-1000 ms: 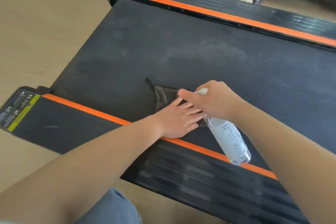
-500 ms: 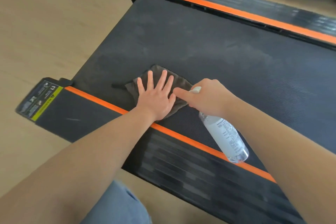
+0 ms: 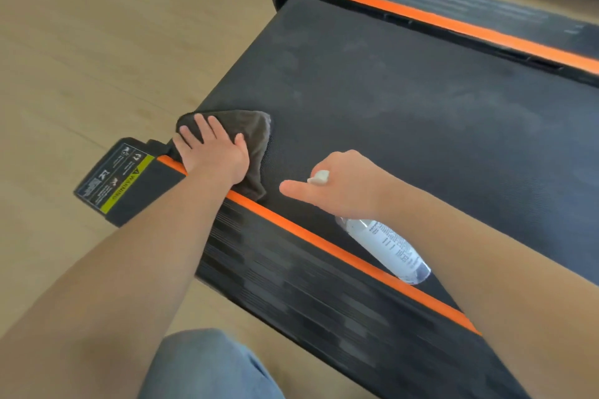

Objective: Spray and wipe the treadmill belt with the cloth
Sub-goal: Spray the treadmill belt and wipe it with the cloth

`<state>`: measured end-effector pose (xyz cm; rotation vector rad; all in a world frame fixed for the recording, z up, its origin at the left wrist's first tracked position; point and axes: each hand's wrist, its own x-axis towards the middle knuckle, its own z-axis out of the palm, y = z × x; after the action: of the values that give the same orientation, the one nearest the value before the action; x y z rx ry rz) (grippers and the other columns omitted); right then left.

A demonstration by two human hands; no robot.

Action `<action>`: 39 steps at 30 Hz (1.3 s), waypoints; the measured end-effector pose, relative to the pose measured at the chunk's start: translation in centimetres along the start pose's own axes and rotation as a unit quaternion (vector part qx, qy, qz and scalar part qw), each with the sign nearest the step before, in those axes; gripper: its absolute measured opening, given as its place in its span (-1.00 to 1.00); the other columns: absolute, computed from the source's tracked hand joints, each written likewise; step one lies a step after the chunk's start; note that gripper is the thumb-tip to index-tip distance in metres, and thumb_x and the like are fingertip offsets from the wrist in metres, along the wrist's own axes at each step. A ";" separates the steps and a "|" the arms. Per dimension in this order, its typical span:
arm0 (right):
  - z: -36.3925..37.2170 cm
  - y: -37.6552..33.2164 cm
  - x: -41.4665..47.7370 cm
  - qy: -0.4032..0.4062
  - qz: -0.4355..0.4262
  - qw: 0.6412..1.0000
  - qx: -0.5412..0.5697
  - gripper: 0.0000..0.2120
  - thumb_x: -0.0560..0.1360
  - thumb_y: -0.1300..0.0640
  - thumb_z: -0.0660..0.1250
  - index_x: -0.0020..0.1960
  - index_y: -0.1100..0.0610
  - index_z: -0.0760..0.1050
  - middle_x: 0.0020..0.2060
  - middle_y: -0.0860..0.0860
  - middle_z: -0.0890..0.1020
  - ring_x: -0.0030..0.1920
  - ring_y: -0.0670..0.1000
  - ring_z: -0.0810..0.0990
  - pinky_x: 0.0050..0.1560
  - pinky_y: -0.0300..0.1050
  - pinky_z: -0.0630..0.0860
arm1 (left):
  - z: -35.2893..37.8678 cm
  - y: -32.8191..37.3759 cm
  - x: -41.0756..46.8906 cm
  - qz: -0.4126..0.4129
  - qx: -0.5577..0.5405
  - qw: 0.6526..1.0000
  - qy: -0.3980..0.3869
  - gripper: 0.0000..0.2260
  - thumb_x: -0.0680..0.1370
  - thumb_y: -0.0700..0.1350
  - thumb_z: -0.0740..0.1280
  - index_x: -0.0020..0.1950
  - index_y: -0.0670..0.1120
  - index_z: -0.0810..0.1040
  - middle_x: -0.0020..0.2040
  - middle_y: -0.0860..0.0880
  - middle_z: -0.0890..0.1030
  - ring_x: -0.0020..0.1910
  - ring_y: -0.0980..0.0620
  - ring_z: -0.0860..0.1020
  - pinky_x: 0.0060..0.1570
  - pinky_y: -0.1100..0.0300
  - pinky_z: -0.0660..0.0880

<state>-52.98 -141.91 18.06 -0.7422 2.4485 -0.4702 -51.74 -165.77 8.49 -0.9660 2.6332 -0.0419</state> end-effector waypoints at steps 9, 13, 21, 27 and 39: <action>-0.5 -0.1 1.1 0.082 0.036 0.995 0.042 -0.26 0.45 -0.54 0.13 -0.42 0.14 0.32 -0.48 0.02 0.54 -0.36 0.02 0.55 -0.30 -0.11 0.46 | -0.2 -0.9 1.1 -0.031 0.018 0.999 0.001 -0.31 0.68 0.20 -0.17 0.64 -0.26 -0.15 0.63 -0.34 -0.11 0.60 -0.38 -0.07 0.55 -0.29 -0.13; -1.3 0.6 1.5 0.103 0.068 0.987 0.104 -0.25 0.43 -0.51 0.20 -0.31 0.24 0.46 -0.43 0.06 0.61 -0.33 0.08 0.61 -0.21 -0.07 0.58 | 0.2 2.7 -2.9 0.052 0.007 0.999 -0.003 -0.24 0.63 0.28 -0.16 0.65 -0.24 -0.10 0.63 -0.35 -0.13 0.58 -0.44 -0.10 0.52 -0.34 -0.14; -0.6 -0.6 2.2 0.069 0.072 0.990 0.098 -0.32 0.46 -0.47 0.21 -0.36 0.16 0.51 -0.47 0.02 0.60 -0.36 0.04 0.57 -0.27 -0.08 0.53 | -0.6 7.7 -9.6 0.462 -0.163 0.871 -0.044 -0.57 0.67 -0.03 0.05 0.54 -0.01 0.29 0.40 0.04 0.37 0.40 0.09 0.23 0.41 0.19 0.12; -1.0 -0.6 2.7 0.076 0.073 0.988 0.115 -0.17 0.37 -0.53 0.16 -0.17 0.29 0.60 -0.36 0.14 0.67 -0.33 0.12 0.60 -0.13 -0.02 0.63 | 1.1 4.4 -2.3 0.240 -0.089 0.966 0.023 -0.42 0.66 0.09 -0.01 0.67 0.06 -0.10 0.67 -0.09 -0.19 0.63 -0.16 -0.20 0.52 -0.36 -0.14; -1.2 -1.2 2.1 0.073 0.058 0.988 0.122 -0.28 0.47 -0.44 0.24 -0.29 0.27 0.52 -0.39 0.18 0.63 -0.43 0.04 0.47 -0.22 0.03 0.62 | -0.4 6.2 -3.9 0.274 -0.048 0.958 0.069 -0.51 0.64 -0.04 0.10 0.58 -0.08 0.18 0.60 -0.23 0.16 0.55 -0.34 0.11 0.48 -0.25 0.14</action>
<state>-54.64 -143.92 18.76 -0.4752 2.4906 -0.7875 -52.91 -158.59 9.16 -0.2356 2.9596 0.1587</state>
